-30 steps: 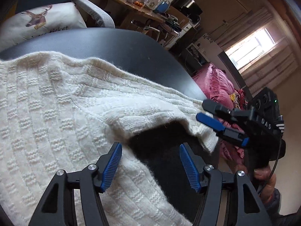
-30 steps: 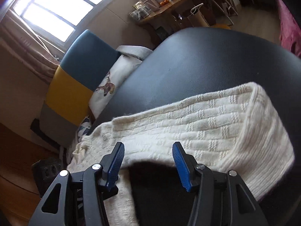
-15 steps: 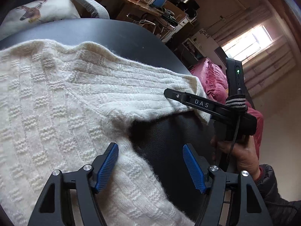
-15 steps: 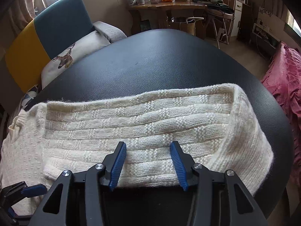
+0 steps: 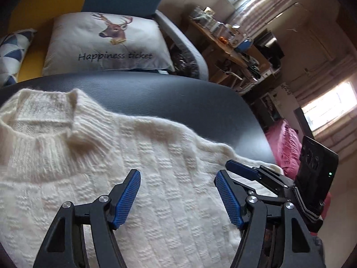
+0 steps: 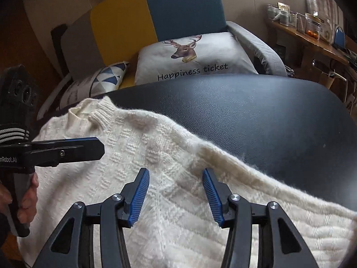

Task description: Fold clothes

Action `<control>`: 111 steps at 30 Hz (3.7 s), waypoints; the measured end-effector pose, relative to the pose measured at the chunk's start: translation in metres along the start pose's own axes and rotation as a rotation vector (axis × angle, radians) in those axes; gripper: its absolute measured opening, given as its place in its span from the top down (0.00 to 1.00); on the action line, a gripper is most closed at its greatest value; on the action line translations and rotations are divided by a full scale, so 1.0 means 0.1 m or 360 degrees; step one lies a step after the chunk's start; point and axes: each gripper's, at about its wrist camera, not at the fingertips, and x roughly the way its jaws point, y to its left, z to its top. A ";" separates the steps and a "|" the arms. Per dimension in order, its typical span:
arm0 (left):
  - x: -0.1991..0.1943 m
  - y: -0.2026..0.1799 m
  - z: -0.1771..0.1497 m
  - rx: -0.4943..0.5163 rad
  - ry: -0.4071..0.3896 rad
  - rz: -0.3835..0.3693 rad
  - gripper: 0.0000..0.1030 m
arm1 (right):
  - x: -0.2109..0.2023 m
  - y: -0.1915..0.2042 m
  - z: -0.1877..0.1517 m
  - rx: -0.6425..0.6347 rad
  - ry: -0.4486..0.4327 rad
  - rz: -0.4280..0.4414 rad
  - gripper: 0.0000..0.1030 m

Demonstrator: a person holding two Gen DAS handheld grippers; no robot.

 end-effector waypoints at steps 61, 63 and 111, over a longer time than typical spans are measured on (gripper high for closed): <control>-4.48 3.59 -3.67 -0.1282 -0.0955 0.0969 0.37 | -0.02 3.22 -0.69 -0.0541 0.0140 0.0412 0.39; -4.54 3.76 -3.68 -0.1260 -0.0898 0.1004 0.36 | 0.06 3.46 -0.60 -0.0573 0.0154 0.0468 0.39; -4.41 4.12 -3.01 -0.1074 -0.0634 0.1440 0.81 | 1.42 4.18 0.56 -0.0658 0.0074 0.0449 0.19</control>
